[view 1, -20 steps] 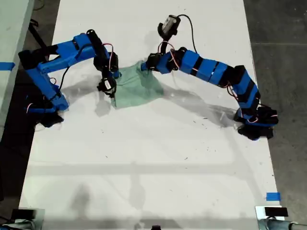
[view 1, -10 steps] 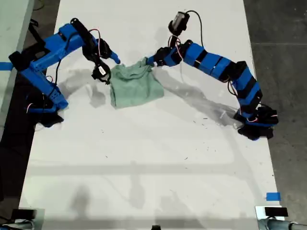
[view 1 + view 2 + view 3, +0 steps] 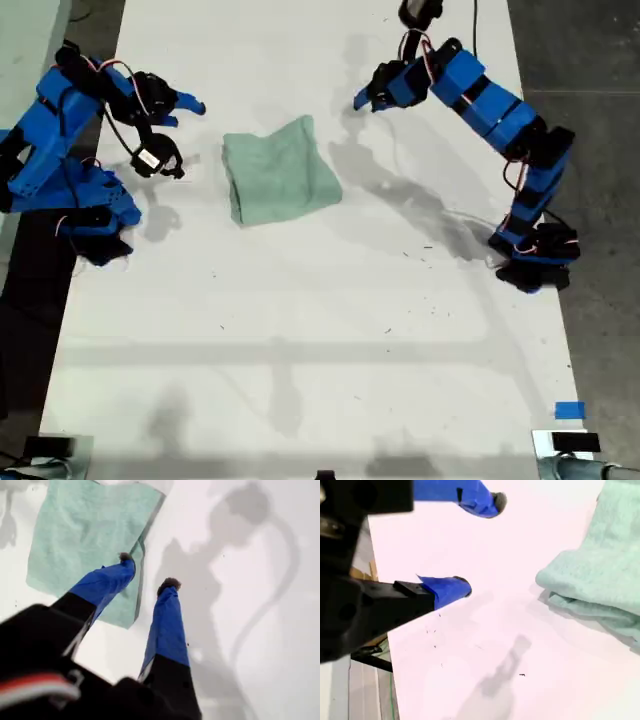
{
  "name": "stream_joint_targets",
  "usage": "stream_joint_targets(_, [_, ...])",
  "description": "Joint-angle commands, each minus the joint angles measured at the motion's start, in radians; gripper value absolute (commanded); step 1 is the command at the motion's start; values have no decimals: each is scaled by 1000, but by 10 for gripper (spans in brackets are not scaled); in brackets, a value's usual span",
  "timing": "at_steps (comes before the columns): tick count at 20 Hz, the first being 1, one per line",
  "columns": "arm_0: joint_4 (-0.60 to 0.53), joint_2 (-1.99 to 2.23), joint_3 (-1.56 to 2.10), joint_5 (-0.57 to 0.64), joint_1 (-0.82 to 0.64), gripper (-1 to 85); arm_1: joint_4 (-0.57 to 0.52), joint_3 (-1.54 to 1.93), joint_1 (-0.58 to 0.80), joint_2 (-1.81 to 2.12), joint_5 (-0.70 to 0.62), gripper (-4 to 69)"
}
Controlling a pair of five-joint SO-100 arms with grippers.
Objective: Fold t-shirt
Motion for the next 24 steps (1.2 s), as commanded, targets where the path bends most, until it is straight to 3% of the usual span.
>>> stream_joint_targets(1, [-14, 232, 140, -41, 14, 250, -80, 322, -6, 362, -2, 137])
stream_joint_targets(3, [-29, 388, 265, -101, 83, 235, -160, 624, -41, 600, 46, 105])
stream_joint_targets(4, [-60, 462, 328, -144, 149, 232, -196, 767, -72, 723, 60, 39])
stream_joint_targets(8, [-172, 736, 643, -334, 367, 188, -258, 1287, -199, 1226, 282, 8])
stream_joint_targets(11, [-166, 991, 828, -394, 459, 171, -258, 1577, -314, 1486, 482, 6])
stream_joint_targets(13, [-179, 1028, 899, -399, 494, 178, -221, 1738, -354, 1626, 617, 8])
stream_joint_targets(15, [-219, 1028, 973, -414, 541, 154, -72, 1875, -379, 1845, 776, 10])
stream_joint_targets(16, [-229, 1025, 1002, -414, 569, 145, -17, 1939, -393, 1991, 793, 10])
stream_joint_targets(18, [-204, 1025, 996, -414, 644, 127, -17, 1937, -410, 1987, 844, 17])
stream_joint_targets(21, [-135, 1023, 999, -387, 693, 101, -18, 1937, -337, 1996, 526, 17])
stream_joint_targets(23, [-132, 1023, 999, -399, 707, 97, -17, 1937, -310, 1996, 170, 17])
stream_joint_targets(24, [-132, 1023, 999, -399, 707, 97, -14, 1936, -308, 1997, 153, 14])
